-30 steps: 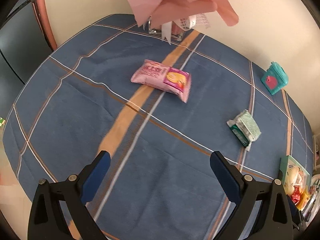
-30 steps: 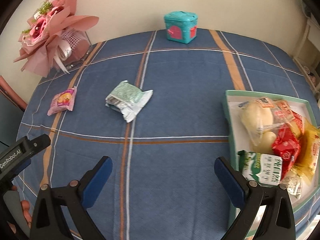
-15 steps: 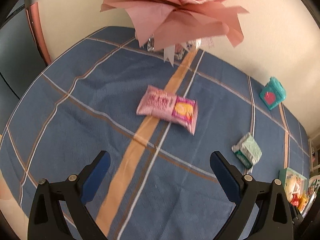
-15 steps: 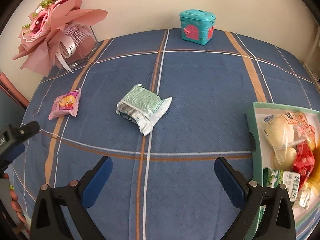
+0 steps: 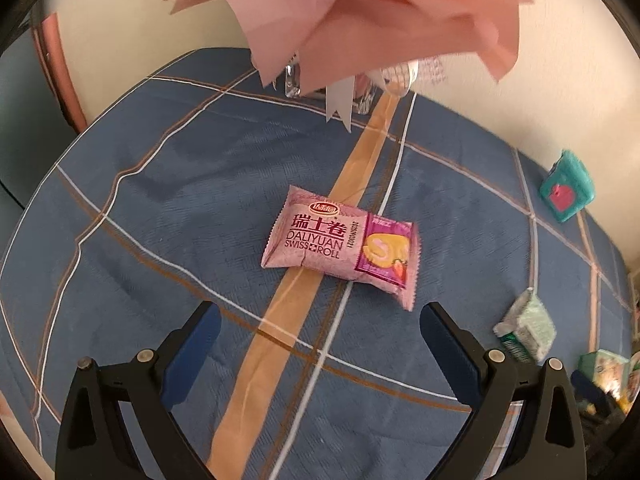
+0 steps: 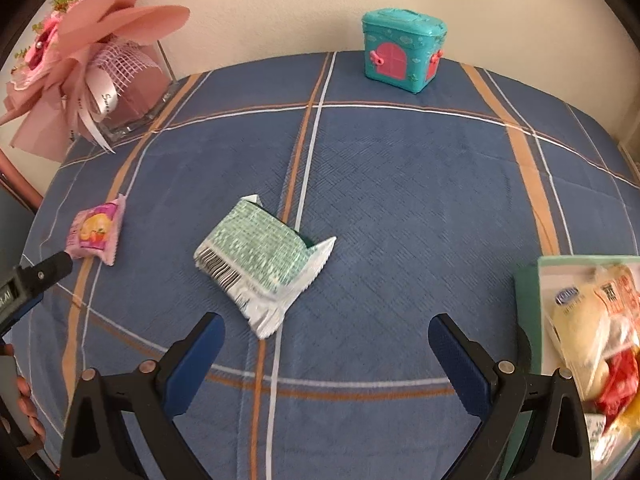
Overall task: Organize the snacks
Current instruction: 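Move left tool toward the pink swiss roll packet while right tool approaches the green-white packet, then close left tool on the pink swiss roll packet while right tool closes on the green-white packet, then carry the pink packet with left tool over the tray while right tool carries the green-white packet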
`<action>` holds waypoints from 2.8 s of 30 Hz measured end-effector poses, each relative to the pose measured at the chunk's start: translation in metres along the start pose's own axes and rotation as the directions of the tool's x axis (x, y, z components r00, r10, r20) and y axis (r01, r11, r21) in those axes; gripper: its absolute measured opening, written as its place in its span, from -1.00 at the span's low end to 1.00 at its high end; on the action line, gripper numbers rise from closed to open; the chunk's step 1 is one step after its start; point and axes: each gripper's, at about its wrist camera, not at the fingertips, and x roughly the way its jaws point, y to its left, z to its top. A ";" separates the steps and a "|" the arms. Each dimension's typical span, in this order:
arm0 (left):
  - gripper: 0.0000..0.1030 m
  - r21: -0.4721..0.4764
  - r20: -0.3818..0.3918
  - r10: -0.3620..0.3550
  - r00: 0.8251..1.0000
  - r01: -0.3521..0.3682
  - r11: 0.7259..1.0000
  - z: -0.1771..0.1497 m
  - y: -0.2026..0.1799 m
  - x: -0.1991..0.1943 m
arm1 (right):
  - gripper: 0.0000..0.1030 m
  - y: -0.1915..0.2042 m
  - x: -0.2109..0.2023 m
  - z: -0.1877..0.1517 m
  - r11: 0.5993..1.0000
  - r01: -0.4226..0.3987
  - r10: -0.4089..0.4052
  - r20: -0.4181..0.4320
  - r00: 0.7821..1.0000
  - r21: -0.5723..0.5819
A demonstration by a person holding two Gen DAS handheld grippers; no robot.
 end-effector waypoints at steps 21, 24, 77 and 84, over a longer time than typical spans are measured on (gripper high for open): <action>0.94 0.313 -0.006 0.220 0.975 -0.207 0.927 0.036 -0.026 0.053 | 1.00 0.027 0.040 0.032 0.992 0.000 -0.001 -0.007 1.000 -0.123; 0.93 0.326 -0.006 0.236 0.972 -0.221 0.919 0.044 -0.025 0.058 | 1.00 0.028 0.046 0.039 0.992 -0.003 0.003 -0.005 1.000 -0.123; -0.22 0.202 -0.009 -0.111 0.994 0.110 0.973 -0.079 -0.128 -0.081 | 0.04 -0.074 -0.085 -0.048 0.997 -0.040 0.040 -0.004 0.999 0.063; -0.22 0.300 -0.018 -0.203 0.979 0.198 0.933 -0.113 -0.191 -0.105 | 0.04 -0.128 -0.119 -0.076 0.991 -0.007 0.003 0.026 1.000 0.132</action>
